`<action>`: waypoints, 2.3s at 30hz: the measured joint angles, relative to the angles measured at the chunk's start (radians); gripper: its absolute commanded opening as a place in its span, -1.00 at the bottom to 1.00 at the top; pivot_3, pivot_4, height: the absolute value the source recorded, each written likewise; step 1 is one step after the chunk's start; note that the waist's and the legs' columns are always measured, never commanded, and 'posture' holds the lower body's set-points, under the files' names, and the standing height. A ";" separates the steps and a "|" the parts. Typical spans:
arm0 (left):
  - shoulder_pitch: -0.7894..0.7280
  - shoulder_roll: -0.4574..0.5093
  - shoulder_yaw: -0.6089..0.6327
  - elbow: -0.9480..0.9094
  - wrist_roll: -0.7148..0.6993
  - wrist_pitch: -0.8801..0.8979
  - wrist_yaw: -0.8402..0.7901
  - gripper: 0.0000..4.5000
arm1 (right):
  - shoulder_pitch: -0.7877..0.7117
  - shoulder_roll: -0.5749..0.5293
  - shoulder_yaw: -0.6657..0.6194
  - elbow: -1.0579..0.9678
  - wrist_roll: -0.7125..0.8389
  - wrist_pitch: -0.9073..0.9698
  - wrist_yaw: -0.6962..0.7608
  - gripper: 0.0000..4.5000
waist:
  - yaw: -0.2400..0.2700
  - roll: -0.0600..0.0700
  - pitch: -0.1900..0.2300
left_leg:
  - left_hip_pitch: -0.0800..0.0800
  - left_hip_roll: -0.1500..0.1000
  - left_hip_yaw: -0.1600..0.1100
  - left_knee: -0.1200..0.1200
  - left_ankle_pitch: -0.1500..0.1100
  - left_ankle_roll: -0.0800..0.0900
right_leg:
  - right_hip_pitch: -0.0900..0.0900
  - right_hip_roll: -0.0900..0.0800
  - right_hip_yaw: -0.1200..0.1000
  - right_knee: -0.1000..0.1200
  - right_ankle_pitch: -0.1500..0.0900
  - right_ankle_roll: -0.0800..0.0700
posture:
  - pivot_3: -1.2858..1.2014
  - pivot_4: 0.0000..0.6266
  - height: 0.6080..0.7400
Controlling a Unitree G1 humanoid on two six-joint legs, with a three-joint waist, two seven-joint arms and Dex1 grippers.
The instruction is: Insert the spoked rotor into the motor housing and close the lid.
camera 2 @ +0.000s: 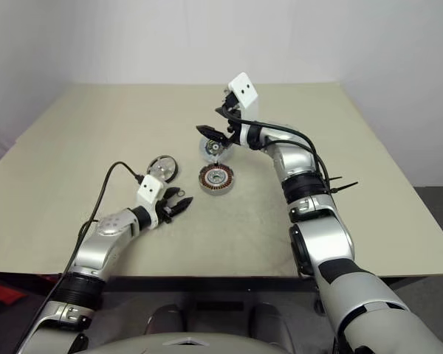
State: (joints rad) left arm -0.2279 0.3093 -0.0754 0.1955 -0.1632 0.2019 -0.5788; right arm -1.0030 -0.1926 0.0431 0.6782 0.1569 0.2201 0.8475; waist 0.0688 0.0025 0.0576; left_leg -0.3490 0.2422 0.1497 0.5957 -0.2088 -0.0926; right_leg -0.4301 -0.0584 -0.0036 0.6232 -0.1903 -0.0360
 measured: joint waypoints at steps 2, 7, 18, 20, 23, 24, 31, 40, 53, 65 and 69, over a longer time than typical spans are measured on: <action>-0.004 -0.003 0.000 0.021 0.005 -0.030 0.003 0.27 | 0.000 0.000 0.000 0.000 0.000 0.000 0.000 0.86 | 0.000 0.000 0.000 | 0.002 0.000 0.000 0.000 0.000 0.000 | 0.001 0.000 0.000 0.000 0.000 0.000 | 0.03 -1.00 1.00; -0.005 -0.005 0.004 0.056 0.006 -0.076 0.004 0.27 | 0.000 0.000 0.000 0.000 0.000 0.000 0.000 0.86 | -0.001 0.000 0.000 | 0.004 0.000 0.000 0.000 0.000 0.000 | 0.003 0.000 0.000 0.001 0.000 0.000 | 0.03 -1.00 1.00; 0.024 -0.011 0.044 0.016 -0.038 -0.033 0.027 0.27 | 0.000 0.000 0.000 0.004 0.000 0.000 -0.001 0.86 | -0.012 0.001 0.000 | 0.004 0.000 0.000 -0.002 0.000 0.000 | 0.002 0.001 0.000 0.000 0.000 -0.001 | 0.03 -1.00 1.00; 0.034 -0.012 0.055 -0.008 -0.047 -0.003 0.044 0.27 | 0.000 -0.001 0.000 0.009 -0.001 0.000 -0.001 0.86 | -0.020 0.001 0.000 | 0.004 0.000 0.000 -0.002 0.000 0.000 | 0.002 0.001 0.000 -0.001 0.000 -0.001 | 0.03 -1.00 1.00; 0.048 -0.006 0.069 -0.046 -0.055 0.043 0.060 0.27 | 0.000 -0.001 0.000 0.011 0.000 0.000 -0.001 0.86 | -0.030 0.001 0.000 | 0.004 0.000 0.000 -0.002 0.000 0.000 | 0.002 0.001 0.000 -0.001 0.000 -0.001 | 0.03 -1.00 1.00; 0.054 0.001 0.069 -0.058 -0.055 0.057 0.060 0.27 | 0.000 -0.001 0.000 0.011 0.000 -0.001 -0.001 0.86 | -0.031 0.001 0.000 | 0.004 0.000 0.000 -0.002 0.000 0.000 | 0.001 0.001 0.001 -0.001 0.000 -0.001 | 0.03 -1.00 1.00; 0.078 0.052 0.068 -0.136 -0.056 0.135 0.045 0.27 | 0.000 -0.001 0.000 0.012 -0.001 -0.001 0.000 0.86 | -0.030 0.001 0.000 | 0.001 0.000 0.000 -0.002 0.000 0.000 | -0.001 0.001 0.000 -0.002 0.000 -0.001 | 0.03 -1.00 1.00; 0.074 0.062 0.058 -0.152 -0.041 0.159 0.038 0.27 | 0.000 -0.001 0.000 0.012 0.000 -0.001 0.000 0.86 | -0.027 0.001 0.000 | 0.000 0.000 0.000 -0.002 0.000 0.000 | -0.001 0.001 0.000 -0.002 0.000 -0.001 | 0.03 -1.00 1.00; -0.003 0.012 0.024 -0.066 -0.011 0.133 0.021 0.27 | 0.000 0.000 0.001 0.012 -0.001 -0.001 0.001 0.86 | 0.013 0.001 0.000 | 0.002 -0.001 0.000 0.000 0.000 0.001 | 0.000 -0.002 -0.001 -0.001 0.001 -0.001 | 0.03 -1.00 1.00; -0.024 -0.013 0.024 -0.061 -0.014 0.148 0.009 0.27 | 0.000 0.000 0.005 0.012 -0.001 -0.002 0.002 0.86 | 0.024 0.001 0.000 | 0.000 -0.001 0.000 -0.001 0.001 -0.001 | 0.000 -0.002 -0.001 -0.002 0.000 -0.001 | 0.03 -1.00 1.00; -0.021 -0.014 0.019 -0.081 -0.021 0.165 -0.007 0.27 | 0.000 0.000 0.009 0.012 -0.001 -0.002 0.002 0.86 | 0.023 0.001 0.000 | -0.001 0.000 0.000 -0.001 0.001 -0.001 | -0.001 -0.001 -0.001 -0.003 0.000 -0.001 | 0.03 -1.00 1.00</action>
State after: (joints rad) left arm -0.2485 0.2951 -0.0567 0.1142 -0.1844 0.3673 -0.5863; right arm -1.0030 -0.1926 0.0517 0.6903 0.1561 0.2184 0.8493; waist 0.0914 0.0038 0.0580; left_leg -0.3498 0.2421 0.1497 0.5950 -0.2078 -0.0932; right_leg -0.4313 -0.0594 -0.0049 0.6200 -0.1899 -0.0365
